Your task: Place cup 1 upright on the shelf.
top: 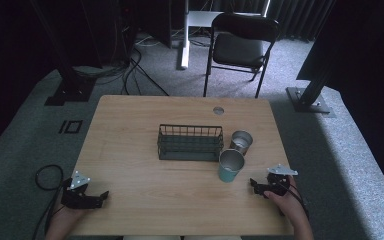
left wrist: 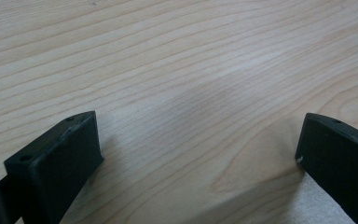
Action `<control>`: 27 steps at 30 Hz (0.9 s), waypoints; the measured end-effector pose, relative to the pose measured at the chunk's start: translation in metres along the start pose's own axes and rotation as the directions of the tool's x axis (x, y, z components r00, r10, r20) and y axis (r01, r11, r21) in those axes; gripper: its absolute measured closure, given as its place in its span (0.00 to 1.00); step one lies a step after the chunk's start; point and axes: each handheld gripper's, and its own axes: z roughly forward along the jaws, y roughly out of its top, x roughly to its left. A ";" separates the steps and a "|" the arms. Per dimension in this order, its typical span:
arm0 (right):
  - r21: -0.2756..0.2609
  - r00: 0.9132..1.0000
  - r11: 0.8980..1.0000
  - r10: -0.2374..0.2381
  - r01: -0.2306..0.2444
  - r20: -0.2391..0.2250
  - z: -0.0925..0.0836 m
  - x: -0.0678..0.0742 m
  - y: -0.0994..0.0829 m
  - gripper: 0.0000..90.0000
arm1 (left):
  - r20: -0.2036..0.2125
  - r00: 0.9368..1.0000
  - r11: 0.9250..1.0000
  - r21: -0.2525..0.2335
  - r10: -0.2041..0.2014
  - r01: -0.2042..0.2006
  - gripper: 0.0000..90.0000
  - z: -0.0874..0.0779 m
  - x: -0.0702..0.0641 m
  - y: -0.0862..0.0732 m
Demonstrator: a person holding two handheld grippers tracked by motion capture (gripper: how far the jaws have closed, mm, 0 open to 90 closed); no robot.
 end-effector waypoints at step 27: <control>0.000 1.000 1.000 0.000 0.000 0.000 0.000 0.000 0.000 0.12 | 0.071 0.993 0.994 -0.060 0.093 -0.089 0.02 0.006 -0.024 0.011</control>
